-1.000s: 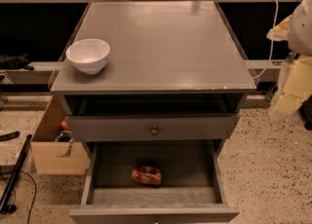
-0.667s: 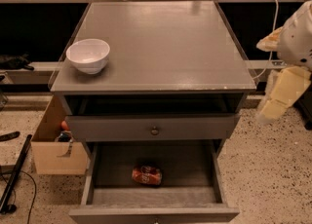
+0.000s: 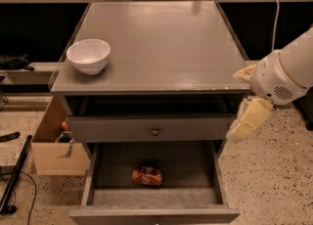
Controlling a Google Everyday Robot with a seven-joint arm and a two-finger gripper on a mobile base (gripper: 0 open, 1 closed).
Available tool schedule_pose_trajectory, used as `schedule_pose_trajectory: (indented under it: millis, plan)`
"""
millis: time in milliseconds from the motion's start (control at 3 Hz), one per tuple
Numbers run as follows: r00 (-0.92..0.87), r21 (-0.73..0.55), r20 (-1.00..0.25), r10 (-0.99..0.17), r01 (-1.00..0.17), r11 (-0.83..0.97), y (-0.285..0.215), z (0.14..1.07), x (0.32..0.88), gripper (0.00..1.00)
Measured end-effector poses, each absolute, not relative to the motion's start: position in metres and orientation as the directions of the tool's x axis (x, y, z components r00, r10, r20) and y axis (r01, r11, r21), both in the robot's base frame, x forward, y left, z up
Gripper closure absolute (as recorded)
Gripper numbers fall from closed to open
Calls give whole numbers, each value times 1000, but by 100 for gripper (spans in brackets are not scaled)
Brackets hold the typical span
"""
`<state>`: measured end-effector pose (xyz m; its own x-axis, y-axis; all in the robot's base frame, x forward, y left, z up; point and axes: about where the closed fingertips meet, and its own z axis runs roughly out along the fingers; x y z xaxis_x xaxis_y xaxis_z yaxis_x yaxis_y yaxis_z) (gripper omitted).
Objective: Pick coke can from middle drawer and place on counter
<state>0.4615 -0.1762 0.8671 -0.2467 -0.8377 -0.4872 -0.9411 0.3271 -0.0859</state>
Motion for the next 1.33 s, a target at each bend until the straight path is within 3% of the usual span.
schedule_pose_trajectory:
  millis: [667,1333]
  plan:
    - [-269,-52,-514,-814,-938,343,-168,838,460,0]
    - [-346,34,-604,-718,-911,411,-160,730,437,0]
